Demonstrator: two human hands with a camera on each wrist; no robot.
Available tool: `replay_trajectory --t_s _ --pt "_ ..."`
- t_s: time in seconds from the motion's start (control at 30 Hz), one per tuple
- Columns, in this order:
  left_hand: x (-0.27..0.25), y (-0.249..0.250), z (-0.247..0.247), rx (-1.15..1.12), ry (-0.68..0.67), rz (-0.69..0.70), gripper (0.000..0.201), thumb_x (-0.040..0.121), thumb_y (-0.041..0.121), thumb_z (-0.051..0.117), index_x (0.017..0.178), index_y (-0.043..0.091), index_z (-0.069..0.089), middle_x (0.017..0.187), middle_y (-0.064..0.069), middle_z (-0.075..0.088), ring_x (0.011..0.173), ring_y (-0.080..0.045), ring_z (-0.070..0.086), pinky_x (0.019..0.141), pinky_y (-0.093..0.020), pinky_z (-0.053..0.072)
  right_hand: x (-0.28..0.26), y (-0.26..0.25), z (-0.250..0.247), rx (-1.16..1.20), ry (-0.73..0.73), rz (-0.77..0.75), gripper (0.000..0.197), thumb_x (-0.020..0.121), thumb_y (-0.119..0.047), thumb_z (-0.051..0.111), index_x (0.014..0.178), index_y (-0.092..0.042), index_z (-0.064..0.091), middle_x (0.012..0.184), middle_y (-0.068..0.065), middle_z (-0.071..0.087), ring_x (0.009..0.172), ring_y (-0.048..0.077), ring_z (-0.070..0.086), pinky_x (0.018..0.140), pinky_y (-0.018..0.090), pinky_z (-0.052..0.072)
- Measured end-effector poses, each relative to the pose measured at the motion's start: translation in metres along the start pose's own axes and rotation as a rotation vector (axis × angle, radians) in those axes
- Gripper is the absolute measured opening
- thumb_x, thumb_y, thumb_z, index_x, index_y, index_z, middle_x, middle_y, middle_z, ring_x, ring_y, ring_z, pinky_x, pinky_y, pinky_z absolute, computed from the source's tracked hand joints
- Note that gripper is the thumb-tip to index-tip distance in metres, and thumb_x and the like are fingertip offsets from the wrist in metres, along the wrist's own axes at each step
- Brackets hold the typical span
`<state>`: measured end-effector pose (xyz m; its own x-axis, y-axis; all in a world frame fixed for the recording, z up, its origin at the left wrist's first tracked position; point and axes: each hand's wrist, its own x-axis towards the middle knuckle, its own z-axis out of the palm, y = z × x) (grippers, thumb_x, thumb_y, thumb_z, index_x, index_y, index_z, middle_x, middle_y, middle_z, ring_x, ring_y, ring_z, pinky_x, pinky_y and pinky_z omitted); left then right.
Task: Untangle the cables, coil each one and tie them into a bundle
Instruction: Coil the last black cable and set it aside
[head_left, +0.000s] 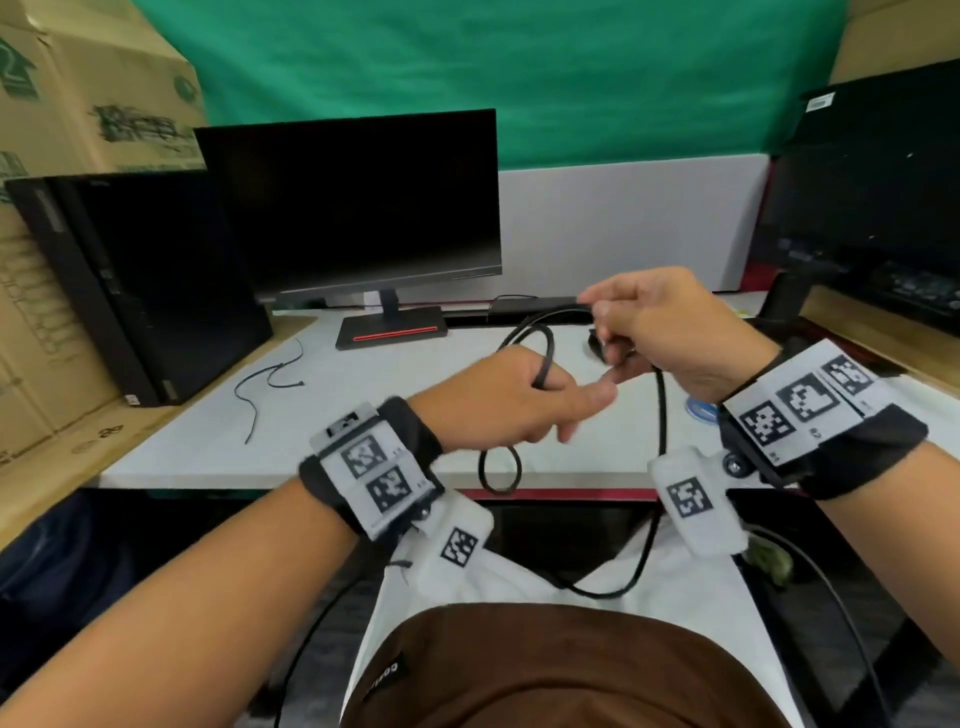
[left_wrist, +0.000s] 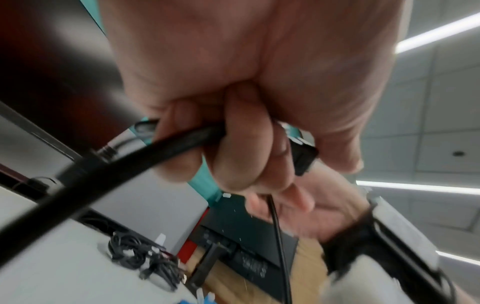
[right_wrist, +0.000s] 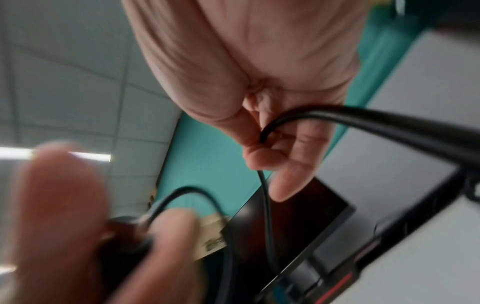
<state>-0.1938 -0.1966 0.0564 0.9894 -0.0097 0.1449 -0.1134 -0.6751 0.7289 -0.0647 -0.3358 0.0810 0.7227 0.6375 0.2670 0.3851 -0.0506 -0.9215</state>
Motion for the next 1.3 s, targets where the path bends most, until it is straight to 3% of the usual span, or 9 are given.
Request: replay_trajectory --t_s 0.17,0.27,0.33,0.47,0.67,0.93,1.07,1.2,1.3 --pt "-0.005 -0.024 -0.053 -0.161 0.308 -0.063 0.051 0.086 0.054 0.066 0.051 0.025 0.041 0.052 0.006 0.03 0.047 -0.014 0.022 0.044 -0.022 0.021 0.011 0.003 -0.034 -0.638 0.151 -0.24 0.031 0.098 -0.005 0.045 0.089 -0.021 0.071 0.058 -0.001 0.055 0.041 0.009 0.042 0.042 0.022 0.039" --pt "-0.008 -0.038 -0.07 -0.333 0.457 -0.084 0.055 0.099 0.046 0.055 0.052 0.027 0.034 0.054 0.006 0.024 0.046 -0.013 0.018 0.045 -0.022 0.019 0.01 0.0 -0.048 -0.658 -0.078 -0.16 0.033 0.098 -0.006 0.048 0.082 -0.023 0.071 0.048 -0.014 0.055 0.039 0.001 0.043 0.042 0.011 0.036" --pt "-0.008 -0.041 -0.07 -0.416 0.502 -0.083 0.056 0.1 0.052 0.05 0.055 0.027 0.028 0.054 0.006 0.02 0.045 -0.013 0.017 0.046 -0.022 0.02 0.002 -0.001 -0.043 -0.759 -0.353 -0.111 0.025 0.098 -0.015 0.056 0.088 -0.029 0.074 0.071 -0.021 0.067 0.063 -0.005 0.058 0.066 0.019 0.05" --pt "-0.004 -0.025 -0.056 -0.623 0.422 -0.05 0.059 0.092 0.067 0.044 0.06 0.021 0.025 0.056 0.0 0.015 0.042 -0.015 0.017 0.051 -0.028 0.034 -0.012 0.01 -0.005 -0.886 -0.58 -0.157 0.05 0.091 -0.051 0.061 0.137 -0.035 0.052 0.132 -0.02 0.057 0.123 -0.002 0.05 0.108 0.028 0.041" --pt "-0.006 0.005 -0.043 -0.94 0.022 0.011 0.067 0.087 0.078 0.027 0.052 0.022 0.033 0.043 0.008 0.025 0.031 -0.006 0.016 0.041 -0.021 0.032 -0.022 0.014 0.031 -0.355 -0.578 -0.235 0.083 0.084 -0.045 0.067 0.154 -0.027 0.025 0.152 -0.006 0.043 0.139 0.006 0.04 0.116 0.039 0.035" --pt "-0.014 0.02 -0.023 -0.77 -0.274 -0.091 0.069 0.081 0.081 0.021 0.05 0.022 0.039 0.04 0.01 0.026 0.032 -0.008 0.01 0.042 -0.015 0.017 -0.027 -0.01 0.015 0.068 -0.521 -0.385 0.039 0.092 -0.028 0.06 0.129 -0.016 0.058 0.114 0.031 0.06 0.099 0.042 0.062 0.094 0.053 0.054" --pt "-0.011 0.024 -0.02 -0.752 -0.082 -0.078 0.063 0.076 0.078 0.039 0.056 0.019 0.039 0.043 0.008 0.023 0.033 -0.007 0.017 0.044 -0.023 0.021 -0.024 -0.012 0.025 0.176 -0.23 -0.324 0.025 0.084 -0.035 0.066 0.084 -0.01 0.063 0.062 0.003 0.058 0.054 0.012 0.049 0.052 0.034 0.05" --pt "-0.008 0.025 -0.014 -0.786 0.031 -0.048 0.058 0.078 0.076 0.04 0.062 0.02 0.037 0.05 0.006 0.015 0.037 -0.01 0.016 0.047 -0.028 0.042 -0.017 -0.011 0.017 0.39 -0.144 -0.125 0.04 0.081 -0.045 0.066 0.063 -0.02 0.041 0.058 -0.002 0.022 0.048 0.013 0.023 0.05 0.03 0.039" --pt "-0.007 0.026 -0.015 -0.724 0.051 -0.091 0.06 0.083 0.079 0.035 0.063 0.022 0.035 0.052 0.006 0.013 0.04 -0.012 0.011 0.045 -0.024 0.021 -0.016 -0.011 0.012 0.404 -0.224 -0.08 0.038 0.084 -0.044 0.064 0.068 -0.019 0.041 0.06 -0.002 0.026 0.052 0.014 0.029 0.057 0.035 0.05"
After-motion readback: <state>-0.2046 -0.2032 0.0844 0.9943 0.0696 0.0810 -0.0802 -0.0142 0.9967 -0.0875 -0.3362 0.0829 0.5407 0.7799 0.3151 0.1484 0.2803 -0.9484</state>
